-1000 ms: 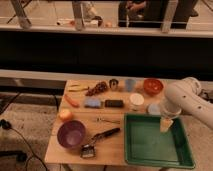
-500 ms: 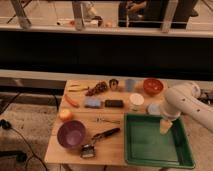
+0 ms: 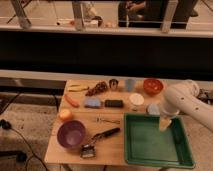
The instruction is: Place towel in red bowl
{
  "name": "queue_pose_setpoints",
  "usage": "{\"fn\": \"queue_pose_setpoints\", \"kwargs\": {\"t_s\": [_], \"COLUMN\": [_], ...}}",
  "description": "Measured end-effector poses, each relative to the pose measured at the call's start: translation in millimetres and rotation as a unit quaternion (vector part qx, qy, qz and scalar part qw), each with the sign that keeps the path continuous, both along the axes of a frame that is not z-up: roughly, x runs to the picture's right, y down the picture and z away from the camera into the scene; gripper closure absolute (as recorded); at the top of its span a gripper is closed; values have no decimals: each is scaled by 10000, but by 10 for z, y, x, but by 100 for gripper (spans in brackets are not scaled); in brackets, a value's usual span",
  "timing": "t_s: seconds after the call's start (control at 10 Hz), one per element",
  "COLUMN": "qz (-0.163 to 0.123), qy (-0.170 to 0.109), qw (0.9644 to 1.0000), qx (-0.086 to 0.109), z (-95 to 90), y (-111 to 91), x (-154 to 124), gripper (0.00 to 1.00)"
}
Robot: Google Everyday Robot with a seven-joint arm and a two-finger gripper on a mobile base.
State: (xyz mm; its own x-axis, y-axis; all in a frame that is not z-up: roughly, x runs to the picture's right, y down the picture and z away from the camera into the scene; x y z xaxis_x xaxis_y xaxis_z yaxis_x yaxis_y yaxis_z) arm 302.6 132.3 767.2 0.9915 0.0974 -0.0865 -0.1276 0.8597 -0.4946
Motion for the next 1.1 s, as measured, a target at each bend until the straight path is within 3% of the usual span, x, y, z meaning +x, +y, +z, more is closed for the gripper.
{"fn": "queue_pose_setpoints", "kwargs": {"t_s": [0.5, 0.6, 1.1], "qz": [-18, 5, 195], "qy": [64, 62, 177], "qw": [9993, 9988, 9960], "qx": [362, 490, 855], "z": [271, 393, 709], "y": [-449, -602, -837], "x": [12, 18, 147], "gripper": [20, 20, 20]}}
